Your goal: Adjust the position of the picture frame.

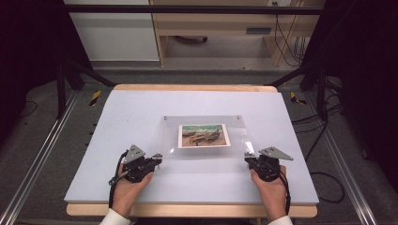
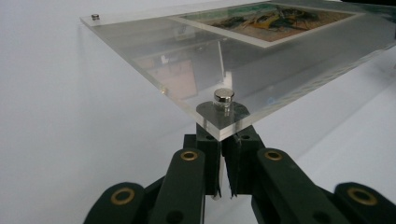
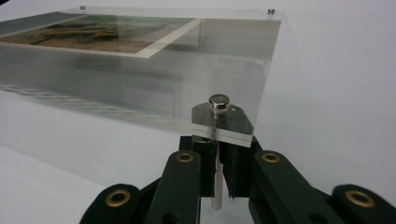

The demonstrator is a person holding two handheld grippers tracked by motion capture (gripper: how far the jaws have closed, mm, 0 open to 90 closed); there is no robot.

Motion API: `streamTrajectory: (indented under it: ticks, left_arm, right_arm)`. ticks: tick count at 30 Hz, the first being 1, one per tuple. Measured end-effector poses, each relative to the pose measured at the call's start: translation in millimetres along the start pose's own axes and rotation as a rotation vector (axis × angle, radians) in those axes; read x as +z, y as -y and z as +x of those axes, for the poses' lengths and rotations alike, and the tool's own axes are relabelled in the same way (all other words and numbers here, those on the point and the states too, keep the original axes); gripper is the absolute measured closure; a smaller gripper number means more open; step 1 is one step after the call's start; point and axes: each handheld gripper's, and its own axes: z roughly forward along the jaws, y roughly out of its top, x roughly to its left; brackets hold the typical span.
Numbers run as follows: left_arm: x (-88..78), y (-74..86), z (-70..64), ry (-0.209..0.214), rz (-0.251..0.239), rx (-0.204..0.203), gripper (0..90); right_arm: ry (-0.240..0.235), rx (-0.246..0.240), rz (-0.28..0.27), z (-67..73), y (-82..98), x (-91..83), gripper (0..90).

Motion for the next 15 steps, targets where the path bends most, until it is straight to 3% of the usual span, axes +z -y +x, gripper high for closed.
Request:
streamTrajectory:
  ticks: [15]
  left_arm:
    - [3.7,2.9,-1.0,-0.001,0.035,0.002,83.8]
  right_arm:
    - [0.004,-0.001,0.031,-1.1,3.4,3.3,84.1]
